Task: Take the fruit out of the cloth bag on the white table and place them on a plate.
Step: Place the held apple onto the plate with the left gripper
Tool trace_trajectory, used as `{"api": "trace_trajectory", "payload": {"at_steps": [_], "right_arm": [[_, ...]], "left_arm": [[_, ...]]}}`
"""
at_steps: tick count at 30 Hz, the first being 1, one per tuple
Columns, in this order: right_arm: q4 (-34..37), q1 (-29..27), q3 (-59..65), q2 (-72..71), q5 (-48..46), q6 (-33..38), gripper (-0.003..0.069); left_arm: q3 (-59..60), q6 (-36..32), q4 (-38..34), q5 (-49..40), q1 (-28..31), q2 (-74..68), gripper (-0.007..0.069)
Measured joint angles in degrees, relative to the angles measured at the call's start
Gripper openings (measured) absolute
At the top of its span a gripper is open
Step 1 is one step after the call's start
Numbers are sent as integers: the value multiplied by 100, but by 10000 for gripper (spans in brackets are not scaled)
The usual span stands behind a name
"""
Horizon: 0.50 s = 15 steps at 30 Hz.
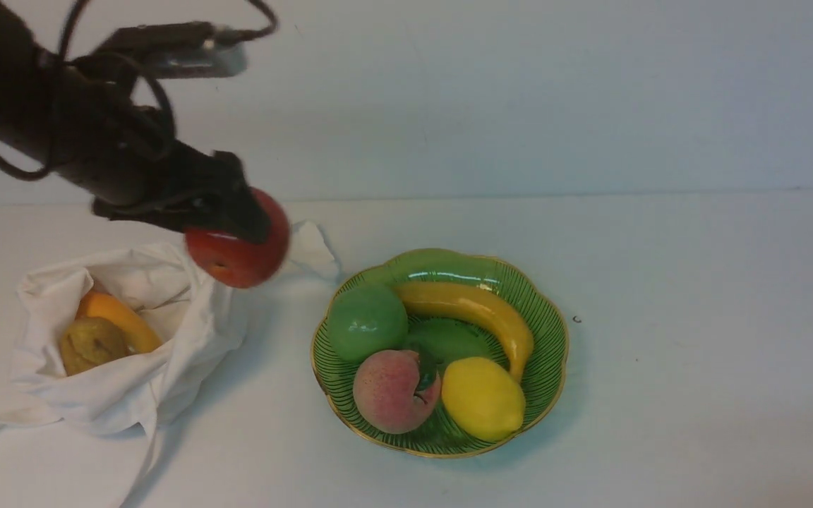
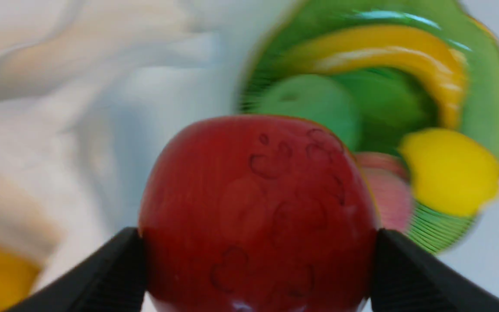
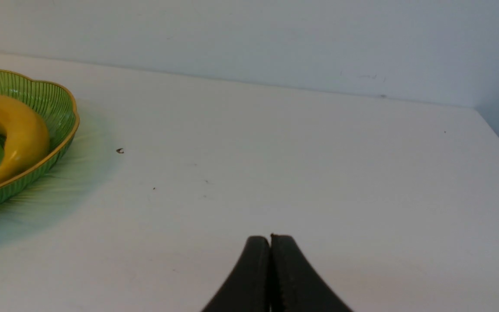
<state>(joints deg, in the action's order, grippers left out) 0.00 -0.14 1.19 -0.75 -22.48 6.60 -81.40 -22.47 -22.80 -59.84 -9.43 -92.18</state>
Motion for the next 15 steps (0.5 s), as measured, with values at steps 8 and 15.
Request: {"api": "trace_trajectory", "payload": {"at_steps": [8, 15], "right_arm": [[0, 0, 0, 0, 0, 0, -13], [0, 0, 0, 0, 0, 0, -13]], "left_arm": [[0, -261, -73, 1029, -1608, -529, 607], [0, -261, -87, 1988, -2068, -1056, 607]]}}
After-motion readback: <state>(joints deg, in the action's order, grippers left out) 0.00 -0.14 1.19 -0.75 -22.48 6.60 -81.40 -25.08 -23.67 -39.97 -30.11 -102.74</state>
